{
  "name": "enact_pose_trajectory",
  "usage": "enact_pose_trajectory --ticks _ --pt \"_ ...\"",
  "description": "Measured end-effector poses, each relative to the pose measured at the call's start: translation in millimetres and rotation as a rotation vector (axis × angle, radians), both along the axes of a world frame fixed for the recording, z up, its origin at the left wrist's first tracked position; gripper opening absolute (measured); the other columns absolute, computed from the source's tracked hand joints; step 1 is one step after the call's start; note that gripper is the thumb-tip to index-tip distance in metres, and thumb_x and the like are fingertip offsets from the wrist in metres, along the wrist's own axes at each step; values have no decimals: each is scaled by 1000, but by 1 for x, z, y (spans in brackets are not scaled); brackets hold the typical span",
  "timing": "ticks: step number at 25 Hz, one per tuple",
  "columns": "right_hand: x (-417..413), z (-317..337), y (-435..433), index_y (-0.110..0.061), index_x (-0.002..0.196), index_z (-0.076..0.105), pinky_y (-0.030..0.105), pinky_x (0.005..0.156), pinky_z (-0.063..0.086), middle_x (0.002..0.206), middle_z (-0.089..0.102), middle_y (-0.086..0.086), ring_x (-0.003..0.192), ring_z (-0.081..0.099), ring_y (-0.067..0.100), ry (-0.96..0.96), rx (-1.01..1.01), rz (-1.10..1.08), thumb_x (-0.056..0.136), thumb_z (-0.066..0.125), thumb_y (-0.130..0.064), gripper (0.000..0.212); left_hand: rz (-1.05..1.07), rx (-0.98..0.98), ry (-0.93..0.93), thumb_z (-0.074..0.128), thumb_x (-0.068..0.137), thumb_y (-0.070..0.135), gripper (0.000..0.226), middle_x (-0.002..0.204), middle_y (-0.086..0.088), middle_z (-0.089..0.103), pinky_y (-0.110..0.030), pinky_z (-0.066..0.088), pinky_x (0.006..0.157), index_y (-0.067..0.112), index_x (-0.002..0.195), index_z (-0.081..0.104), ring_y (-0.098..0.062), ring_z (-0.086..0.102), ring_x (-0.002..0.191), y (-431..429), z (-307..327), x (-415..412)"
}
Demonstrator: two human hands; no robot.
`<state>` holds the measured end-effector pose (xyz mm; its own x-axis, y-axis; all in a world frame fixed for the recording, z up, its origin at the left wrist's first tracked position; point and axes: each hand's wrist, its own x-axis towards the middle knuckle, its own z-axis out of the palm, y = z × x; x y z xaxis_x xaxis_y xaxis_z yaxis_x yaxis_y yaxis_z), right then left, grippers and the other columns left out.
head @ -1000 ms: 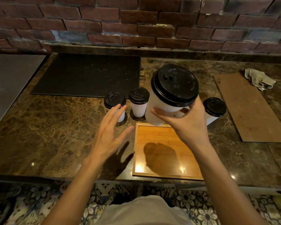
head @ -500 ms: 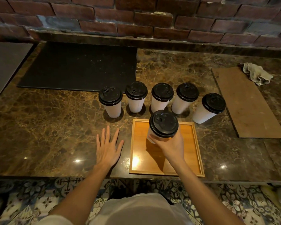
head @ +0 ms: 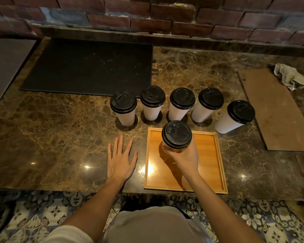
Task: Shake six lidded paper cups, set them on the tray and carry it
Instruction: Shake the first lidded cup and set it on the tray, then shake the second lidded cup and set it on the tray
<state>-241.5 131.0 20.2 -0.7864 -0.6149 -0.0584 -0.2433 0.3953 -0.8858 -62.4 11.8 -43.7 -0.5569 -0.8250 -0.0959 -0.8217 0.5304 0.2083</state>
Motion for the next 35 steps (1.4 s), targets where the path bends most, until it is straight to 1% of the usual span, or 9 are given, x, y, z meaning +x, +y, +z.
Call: enact_pose_trajectory --ticks 3,10,16,21,24,26,30,32,35 --pt "0 1 -11 -58 116 33 27 91 44 120 55 -22 119 50 5 17 7 15 53 82 -58 80 5 -2 12 8 91 55 66 159 -10 11 -46 -1 119 27 150 20 -26 5 147 -1 0 -1" --pt "1 0 -35 -39 127 41 35 96 47 128 57 -12 122 50 9 42 0 48 56 82 -58 84 6 2 -2 15 94 52 62 160 -9 9 -45 -4 118 28 151 20 -25 3 148 -2 -1 -1" --pt "7 0 -49 -48 127 35 25 93 41 130 56 -14 121 47 2 15 -7 46 55 81 -61 86 8 10 -12 6 91 55 66 160 -9 8 -44 -6 118 29 151 16 -24 1 148 -2 0 -1" --pt "6 1 -48 -38 138 26 2 96 33 139 46 -9 124 38 -7 -28 -23 94 58 92 -43 104 8 14 10 8 91 55 65 160 -9 7 -44 -7 118 29 151 16 -24 1 148 -3 0 -1" --pt "16 15 -35 -28 149 10 29 111 36 146 29 -2 132 34 9 -80 -57 -1 54 88 -48 125 9 11 35 10 92 55 64 160 -9 9 -44 -6 118 29 150 18 -24 2 148 -3 0 -1" --pt "28 36 -29 -24 148 11 38 107 39 143 28 3 129 37 17 73 -135 -94 54 86 -51 123 16 19 28 13 94 55 62 160 -9 7 -45 -6 118 30 151 15 -24 0 148 -4 0 -1" --pt "49 94 -58 -7 141 31 34 107 39 138 38 19 129 40 26 513 -387 33 69 83 -46 98 3 39 -8 20 98 52 58 160 -8 0 -46 -8 118 32 150 2 -24 -6 147 -4 1 -1" --pt "59 112 -87 -9 143 32 31 110 38 142 37 10 133 40 22 424 -376 195 73 81 -43 92 -29 32 -37 25 97 51 60 160 -11 -1 -48 -6 118 29 147 -1 -25 -8 147 -5 1 1" --pt "81 109 -120 -22 148 27 28 111 37 149 35 -1 135 38 9 -37 -160 314 74 82 -40 94 -58 45 -45 31 94 50 67 156 -18 19 -50 -1 118 17 150 13 -30 6 147 -7 2 2"
